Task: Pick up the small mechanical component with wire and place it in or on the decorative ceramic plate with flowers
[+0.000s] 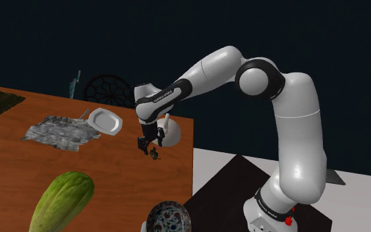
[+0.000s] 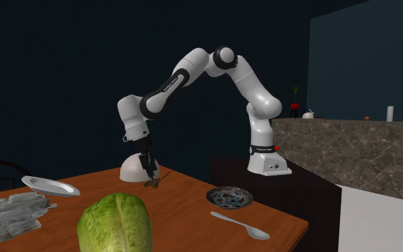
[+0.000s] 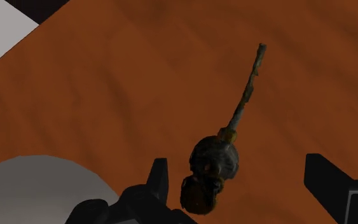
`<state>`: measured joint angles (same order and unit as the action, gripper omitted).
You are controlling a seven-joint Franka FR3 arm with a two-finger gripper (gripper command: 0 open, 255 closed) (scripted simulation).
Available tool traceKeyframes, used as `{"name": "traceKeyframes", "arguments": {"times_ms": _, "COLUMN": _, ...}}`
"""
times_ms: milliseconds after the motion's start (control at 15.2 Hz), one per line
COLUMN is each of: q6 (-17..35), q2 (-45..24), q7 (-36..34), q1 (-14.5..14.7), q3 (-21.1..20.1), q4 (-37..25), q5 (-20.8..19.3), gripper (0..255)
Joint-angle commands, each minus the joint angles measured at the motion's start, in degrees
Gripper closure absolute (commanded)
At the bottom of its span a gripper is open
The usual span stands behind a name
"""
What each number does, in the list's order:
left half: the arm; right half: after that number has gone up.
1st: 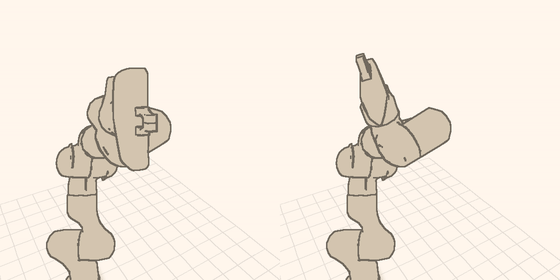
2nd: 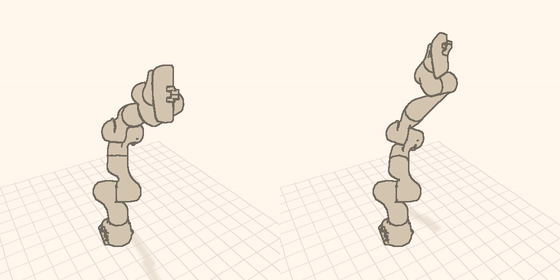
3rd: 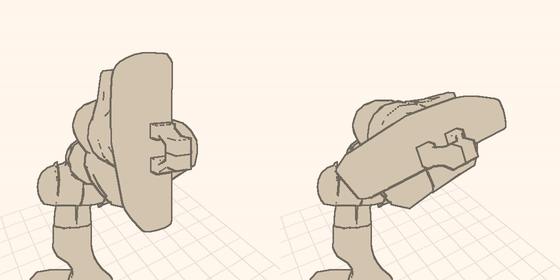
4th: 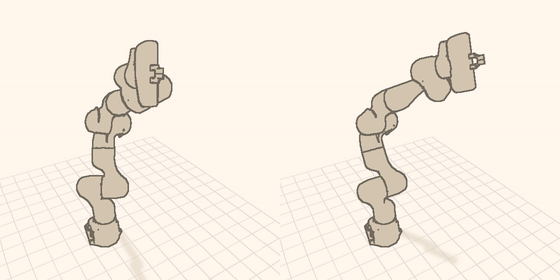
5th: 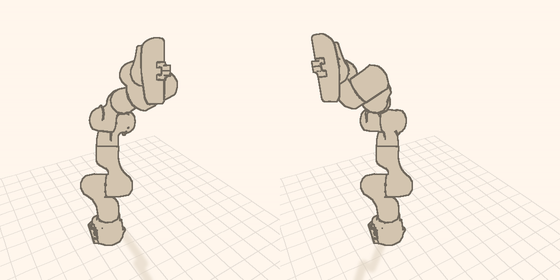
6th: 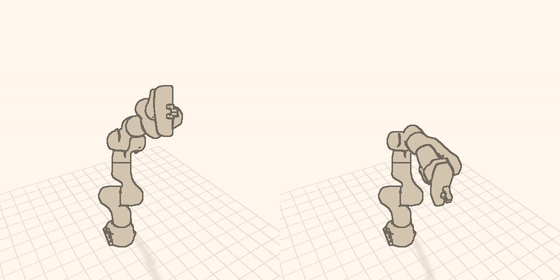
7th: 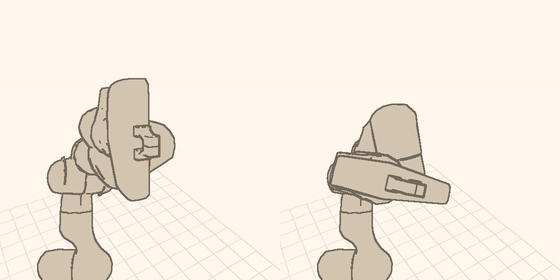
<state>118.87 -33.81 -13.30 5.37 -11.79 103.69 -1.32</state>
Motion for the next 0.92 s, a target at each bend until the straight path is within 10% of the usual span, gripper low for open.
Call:
{"name": "traceKeyframes", "arguments": {"times_ms": 0, "q6": 0.92, "q2": -0.99, "q7": 0.99, "q1": -0.64, "q3": -0.25, "q4": 0.1, "q5": 0.79, "gripper": 0}}
{"name": "traceKeyframes", "arguments": {"times_ms": 792, "q6": 3.99, "q2": -2.42, "q7": 0.84, "q1": -0.41, "q3": -0.11, "q4": 1.75, "q5": 0.56, "gripper": 0}}
{"name": "traceKeyframes", "arguments": {"times_ms": 858, "q6": 3.99, "q2": -2.42, "q7": 0.84, "q1": -0.41, "q3": -0.11, "q4": 1.75, "q5": 0.56, "gripper": 255}}
